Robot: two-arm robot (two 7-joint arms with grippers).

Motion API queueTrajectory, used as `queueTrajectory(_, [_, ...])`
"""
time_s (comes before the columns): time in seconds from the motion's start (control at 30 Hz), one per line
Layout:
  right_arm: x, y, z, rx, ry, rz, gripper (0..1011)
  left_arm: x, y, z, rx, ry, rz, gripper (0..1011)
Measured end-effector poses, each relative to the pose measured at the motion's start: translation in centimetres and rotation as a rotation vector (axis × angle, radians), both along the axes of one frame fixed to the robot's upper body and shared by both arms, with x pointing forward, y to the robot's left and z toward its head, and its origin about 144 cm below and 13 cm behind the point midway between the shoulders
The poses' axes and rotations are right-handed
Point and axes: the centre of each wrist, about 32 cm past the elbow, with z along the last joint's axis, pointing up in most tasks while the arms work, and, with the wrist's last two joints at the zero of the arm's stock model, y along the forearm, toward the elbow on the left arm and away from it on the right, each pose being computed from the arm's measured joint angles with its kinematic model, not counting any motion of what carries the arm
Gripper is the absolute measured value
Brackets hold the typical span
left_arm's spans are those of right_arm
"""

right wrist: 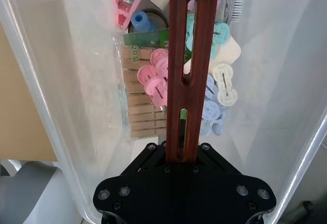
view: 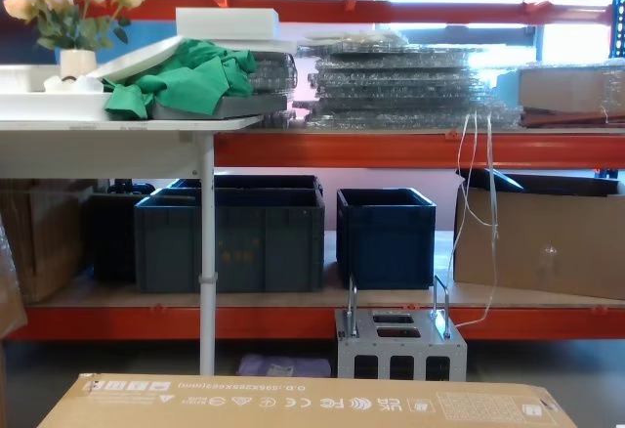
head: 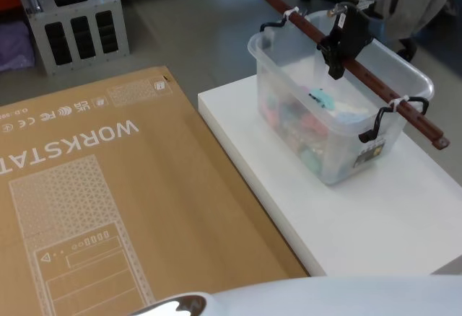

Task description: Use one hand to grasp the basket and place it at the designated location.

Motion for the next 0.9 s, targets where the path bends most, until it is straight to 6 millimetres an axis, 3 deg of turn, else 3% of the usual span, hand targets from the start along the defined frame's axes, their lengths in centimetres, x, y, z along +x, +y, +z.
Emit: queueTrajectory(0.9, [0.4, 0.6, -1.3, 0.019, 0.067, 0.062, 0, 0.0, 0.0, 0.0, 0.0, 0.0, 0.0, 0])
